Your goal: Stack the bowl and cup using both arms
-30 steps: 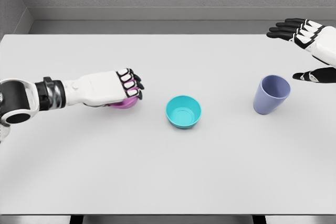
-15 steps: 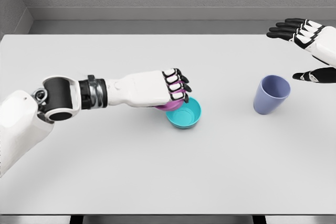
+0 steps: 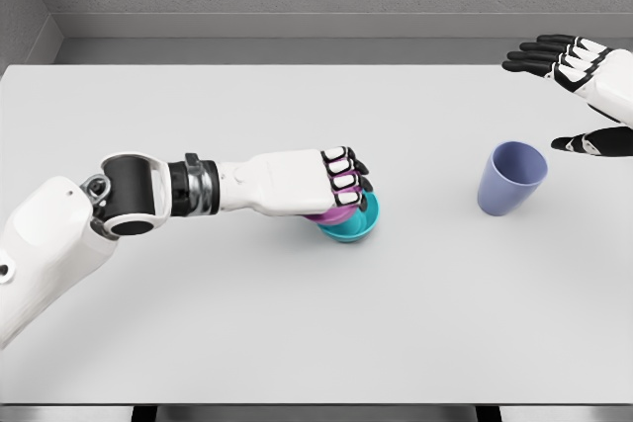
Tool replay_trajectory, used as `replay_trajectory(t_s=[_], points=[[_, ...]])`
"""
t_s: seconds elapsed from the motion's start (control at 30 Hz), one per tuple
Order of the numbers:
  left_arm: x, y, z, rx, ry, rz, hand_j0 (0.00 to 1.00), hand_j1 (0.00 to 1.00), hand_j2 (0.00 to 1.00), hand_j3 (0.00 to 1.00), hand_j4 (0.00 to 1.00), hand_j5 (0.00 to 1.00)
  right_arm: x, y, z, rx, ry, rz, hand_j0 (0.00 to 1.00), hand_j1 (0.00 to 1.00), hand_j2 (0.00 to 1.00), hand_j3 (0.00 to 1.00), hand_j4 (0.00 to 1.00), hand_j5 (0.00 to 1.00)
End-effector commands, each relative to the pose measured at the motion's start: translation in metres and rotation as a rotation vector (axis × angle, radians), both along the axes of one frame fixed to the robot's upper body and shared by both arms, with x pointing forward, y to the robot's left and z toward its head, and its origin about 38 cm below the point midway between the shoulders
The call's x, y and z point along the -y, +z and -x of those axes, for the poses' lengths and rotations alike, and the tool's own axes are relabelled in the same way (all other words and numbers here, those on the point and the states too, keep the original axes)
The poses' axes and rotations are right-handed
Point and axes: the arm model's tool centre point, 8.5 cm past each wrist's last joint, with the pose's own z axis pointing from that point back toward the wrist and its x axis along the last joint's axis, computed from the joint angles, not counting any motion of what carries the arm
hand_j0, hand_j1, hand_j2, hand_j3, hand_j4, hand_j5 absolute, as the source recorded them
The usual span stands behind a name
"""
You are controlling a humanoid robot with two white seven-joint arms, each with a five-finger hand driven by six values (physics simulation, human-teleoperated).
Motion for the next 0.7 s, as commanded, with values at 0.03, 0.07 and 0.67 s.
replay_trajectory(t_s=[0.03, 0.07, 0.67], points=[[0.0015, 0.0000, -0.0005, 0.000, 0.000, 0.007, 0.52, 0.52, 0.52, 0.52, 0.52, 0.52, 0.0003, 0.0008, 0.0000, -0.001, -0.001, -0.006, 1.00, 1.00, 1.00, 1.00, 1.00, 1.00], [0.0016, 0.0002, -0.0004, 0.000, 0.000, 0.009, 0.60, 0.60, 0.60, 0.60, 0.60, 0.60, 0.0003, 0.0008, 0.0000, -0.001, -0.001, -0.006, 1.00, 1.00, 1.00, 1.00, 1.00, 1.00], [0.0057, 0.0045, 0.0007, -0.006, -0.011, 0.041, 1.00, 1.00, 1.00, 1.00, 1.00, 1.00, 0.0004, 0.0003, 0.0002, -0.003, -0.001, -0.006, 1.00, 1.00, 1.00, 1.00, 1.00, 1.00]])
